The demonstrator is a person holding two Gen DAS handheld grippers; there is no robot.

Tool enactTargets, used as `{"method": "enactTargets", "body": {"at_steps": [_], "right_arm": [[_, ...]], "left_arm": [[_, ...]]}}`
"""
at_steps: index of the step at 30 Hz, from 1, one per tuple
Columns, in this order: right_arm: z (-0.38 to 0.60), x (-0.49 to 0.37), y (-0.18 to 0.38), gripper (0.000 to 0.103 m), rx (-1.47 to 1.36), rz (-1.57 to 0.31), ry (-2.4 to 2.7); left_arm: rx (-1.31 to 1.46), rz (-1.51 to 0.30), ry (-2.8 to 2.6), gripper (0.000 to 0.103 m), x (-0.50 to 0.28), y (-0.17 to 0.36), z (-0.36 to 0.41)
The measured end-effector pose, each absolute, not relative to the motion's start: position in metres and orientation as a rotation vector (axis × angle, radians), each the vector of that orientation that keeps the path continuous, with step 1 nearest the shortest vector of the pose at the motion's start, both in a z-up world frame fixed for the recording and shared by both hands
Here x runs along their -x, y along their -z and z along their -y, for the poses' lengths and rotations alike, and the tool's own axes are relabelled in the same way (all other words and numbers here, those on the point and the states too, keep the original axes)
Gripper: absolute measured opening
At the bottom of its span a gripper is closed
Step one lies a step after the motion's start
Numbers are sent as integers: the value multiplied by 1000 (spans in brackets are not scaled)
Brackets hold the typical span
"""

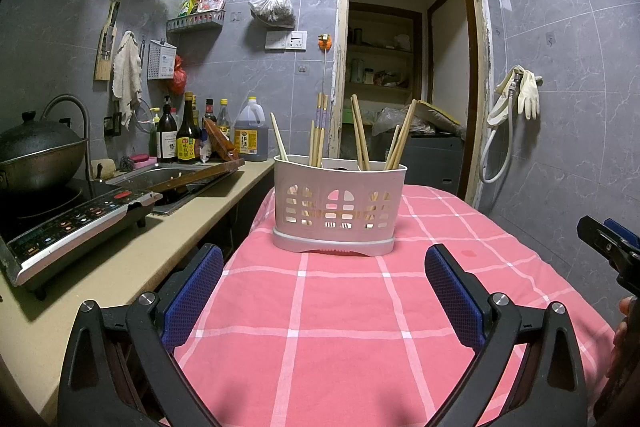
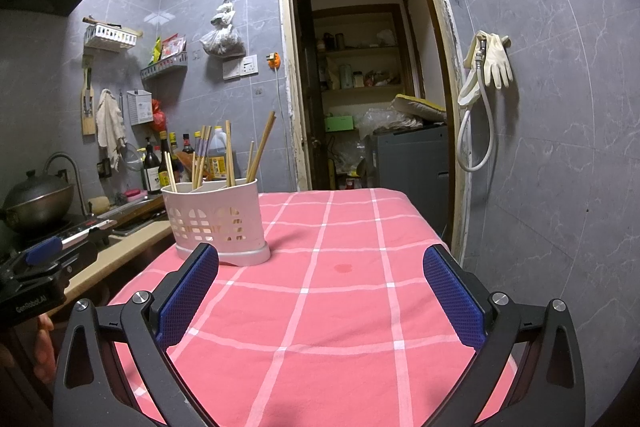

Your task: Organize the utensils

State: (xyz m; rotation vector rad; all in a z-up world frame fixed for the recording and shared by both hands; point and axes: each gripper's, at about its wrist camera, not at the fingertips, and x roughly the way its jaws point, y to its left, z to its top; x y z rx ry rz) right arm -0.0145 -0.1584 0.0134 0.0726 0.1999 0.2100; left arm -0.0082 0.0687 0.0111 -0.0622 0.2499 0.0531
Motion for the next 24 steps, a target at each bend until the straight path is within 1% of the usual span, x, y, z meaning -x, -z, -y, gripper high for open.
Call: {"method": "enactTargets", "body": {"at_steps": [24], "right_arm": [[158, 15, -13, 103, -76, -203, -210]], "left_arm": [[63, -251, -53, 99, 9, -12, -68]]}}
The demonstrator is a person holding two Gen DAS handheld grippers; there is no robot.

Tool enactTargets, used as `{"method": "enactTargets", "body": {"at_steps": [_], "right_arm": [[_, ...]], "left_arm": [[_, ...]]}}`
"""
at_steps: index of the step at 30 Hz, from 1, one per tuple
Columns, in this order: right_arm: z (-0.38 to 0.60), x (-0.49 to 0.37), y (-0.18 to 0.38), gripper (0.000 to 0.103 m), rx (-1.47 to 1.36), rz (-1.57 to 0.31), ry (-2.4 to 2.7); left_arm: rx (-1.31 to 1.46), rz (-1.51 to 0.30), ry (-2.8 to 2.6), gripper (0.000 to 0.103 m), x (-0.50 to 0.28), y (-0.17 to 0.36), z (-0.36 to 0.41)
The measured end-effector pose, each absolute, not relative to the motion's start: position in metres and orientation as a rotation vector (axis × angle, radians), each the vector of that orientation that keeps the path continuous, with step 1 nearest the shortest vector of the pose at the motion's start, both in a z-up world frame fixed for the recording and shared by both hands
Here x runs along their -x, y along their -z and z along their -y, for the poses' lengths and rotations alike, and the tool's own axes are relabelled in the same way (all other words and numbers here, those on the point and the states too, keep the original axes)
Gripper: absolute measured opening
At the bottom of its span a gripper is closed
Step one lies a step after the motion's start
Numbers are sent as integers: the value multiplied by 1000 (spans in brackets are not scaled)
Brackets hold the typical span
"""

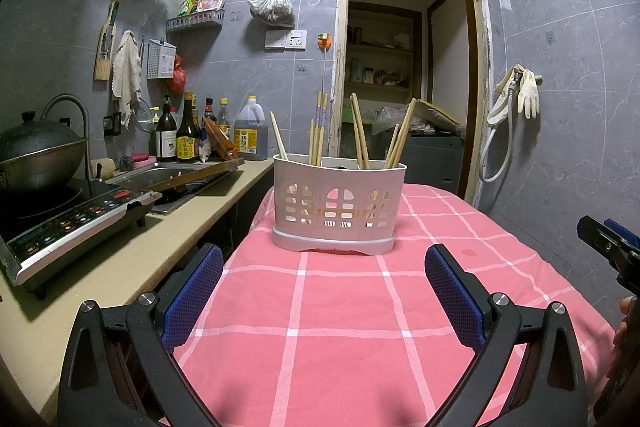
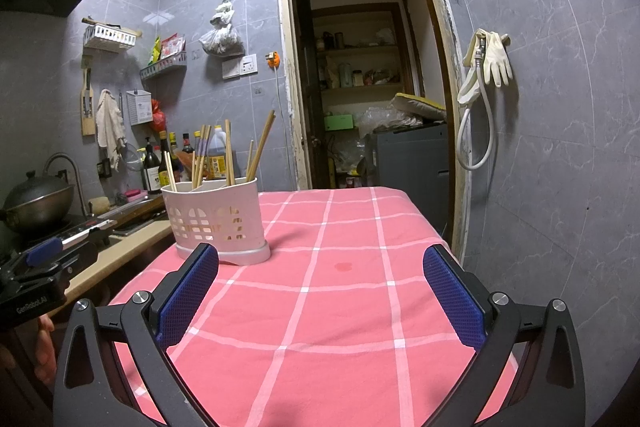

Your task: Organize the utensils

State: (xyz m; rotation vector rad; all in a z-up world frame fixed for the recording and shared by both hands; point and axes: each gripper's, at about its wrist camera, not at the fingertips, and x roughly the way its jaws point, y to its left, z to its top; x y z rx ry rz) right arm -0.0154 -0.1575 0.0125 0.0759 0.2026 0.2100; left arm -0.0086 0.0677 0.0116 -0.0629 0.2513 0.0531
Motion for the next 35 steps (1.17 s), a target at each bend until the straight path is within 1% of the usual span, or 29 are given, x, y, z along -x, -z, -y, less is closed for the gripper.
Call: {"method": "enactTargets", "body": {"at_steps": [35], "right_arm": [[157, 15, -13, 103, -79, -205, -209]], "left_arm": [[57, -248, -64, 99, 10, -9, -63]]}}
